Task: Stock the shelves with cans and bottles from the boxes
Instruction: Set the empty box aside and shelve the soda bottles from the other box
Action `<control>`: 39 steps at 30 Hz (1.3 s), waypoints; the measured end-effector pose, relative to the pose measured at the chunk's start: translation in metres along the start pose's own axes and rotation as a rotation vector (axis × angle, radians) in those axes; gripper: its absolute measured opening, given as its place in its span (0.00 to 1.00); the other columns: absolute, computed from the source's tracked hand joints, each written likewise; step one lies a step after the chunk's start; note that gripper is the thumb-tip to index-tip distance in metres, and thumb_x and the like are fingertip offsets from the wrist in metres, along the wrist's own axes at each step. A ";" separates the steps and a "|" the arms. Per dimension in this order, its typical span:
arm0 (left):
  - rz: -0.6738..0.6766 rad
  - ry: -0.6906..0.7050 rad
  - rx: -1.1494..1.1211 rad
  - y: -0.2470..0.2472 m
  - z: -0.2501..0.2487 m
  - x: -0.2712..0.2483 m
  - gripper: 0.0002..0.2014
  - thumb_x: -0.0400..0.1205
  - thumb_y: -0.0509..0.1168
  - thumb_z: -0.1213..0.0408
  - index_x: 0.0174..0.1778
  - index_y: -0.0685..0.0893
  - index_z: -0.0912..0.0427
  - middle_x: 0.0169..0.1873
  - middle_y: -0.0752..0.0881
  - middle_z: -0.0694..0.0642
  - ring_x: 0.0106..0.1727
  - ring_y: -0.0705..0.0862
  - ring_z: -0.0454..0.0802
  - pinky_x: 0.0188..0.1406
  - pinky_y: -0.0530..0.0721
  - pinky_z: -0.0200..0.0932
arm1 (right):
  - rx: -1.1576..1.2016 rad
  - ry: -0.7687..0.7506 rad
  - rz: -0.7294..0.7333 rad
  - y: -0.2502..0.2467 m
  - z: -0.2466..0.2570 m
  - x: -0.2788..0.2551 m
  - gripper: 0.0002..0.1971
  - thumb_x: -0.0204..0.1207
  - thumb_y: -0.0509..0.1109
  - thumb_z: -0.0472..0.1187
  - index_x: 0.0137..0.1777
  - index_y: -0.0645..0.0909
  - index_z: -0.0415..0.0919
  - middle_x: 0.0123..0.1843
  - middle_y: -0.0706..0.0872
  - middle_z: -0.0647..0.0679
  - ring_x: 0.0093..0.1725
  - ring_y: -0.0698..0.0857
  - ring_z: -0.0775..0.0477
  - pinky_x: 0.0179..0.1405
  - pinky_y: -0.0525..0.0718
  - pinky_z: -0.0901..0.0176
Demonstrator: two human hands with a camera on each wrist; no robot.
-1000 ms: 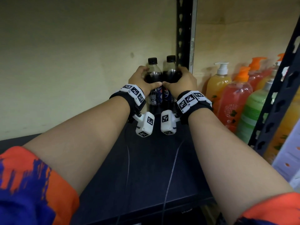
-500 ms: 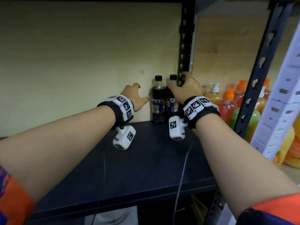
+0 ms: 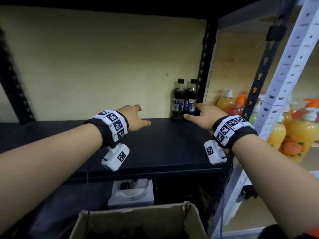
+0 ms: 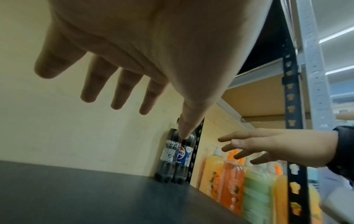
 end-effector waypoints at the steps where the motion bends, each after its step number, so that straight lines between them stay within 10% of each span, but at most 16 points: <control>1: 0.024 -0.002 -0.014 0.003 0.002 -0.010 0.40 0.81 0.66 0.36 0.85 0.65 0.51 0.76 0.76 0.58 0.73 0.78 0.59 0.63 0.78 0.49 | -0.010 0.005 0.021 0.002 0.001 -0.011 0.42 0.80 0.59 0.72 0.87 0.62 0.46 0.71 0.84 0.39 0.71 0.81 0.37 0.64 0.80 0.50; 16: 0.327 0.000 -0.077 0.080 0.043 -0.169 0.38 0.79 0.68 0.36 0.81 0.70 0.52 0.73 0.77 0.54 0.69 0.79 0.53 0.60 0.79 0.43 | 0.028 -0.075 0.582 0.085 0.049 -0.168 0.44 0.75 0.60 0.78 0.84 0.67 0.52 0.79 0.77 0.48 0.74 0.78 0.45 0.70 0.75 0.54; 24: 0.636 -0.128 -0.050 0.193 0.078 -0.181 0.39 0.73 0.69 0.30 0.77 0.75 0.46 0.72 0.81 0.50 0.66 0.82 0.51 0.65 0.80 0.43 | 0.032 -0.074 0.819 0.177 0.061 -0.188 0.43 0.74 0.66 0.75 0.84 0.66 0.53 0.71 0.82 0.51 0.69 0.82 0.47 0.70 0.78 0.53; 31: 0.689 -0.247 0.024 0.271 0.109 -0.179 0.42 0.73 0.70 0.32 0.78 0.73 0.52 0.72 0.81 0.55 0.68 0.82 0.57 0.66 0.82 0.50 | -0.059 -0.057 0.916 0.264 0.063 -0.184 0.49 0.74 0.60 0.79 0.89 0.57 0.51 0.85 0.70 0.48 0.80 0.73 0.42 0.75 0.74 0.51; 39: 0.806 -0.264 0.027 0.316 0.127 -0.167 0.27 0.82 0.66 0.41 0.66 0.86 0.61 0.58 0.88 0.57 0.42 0.81 0.47 0.47 0.82 0.35 | -0.107 -0.019 1.043 0.341 0.059 -0.166 0.55 0.71 0.59 0.81 0.90 0.54 0.45 0.88 0.63 0.43 0.83 0.69 0.38 0.80 0.70 0.43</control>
Point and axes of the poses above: each hand's wrist, its own x-axis towards the middle knuckle, its own y-axis out of the palm, z = x × y, the point moved 2 cm from there along x, towards the middle knuckle
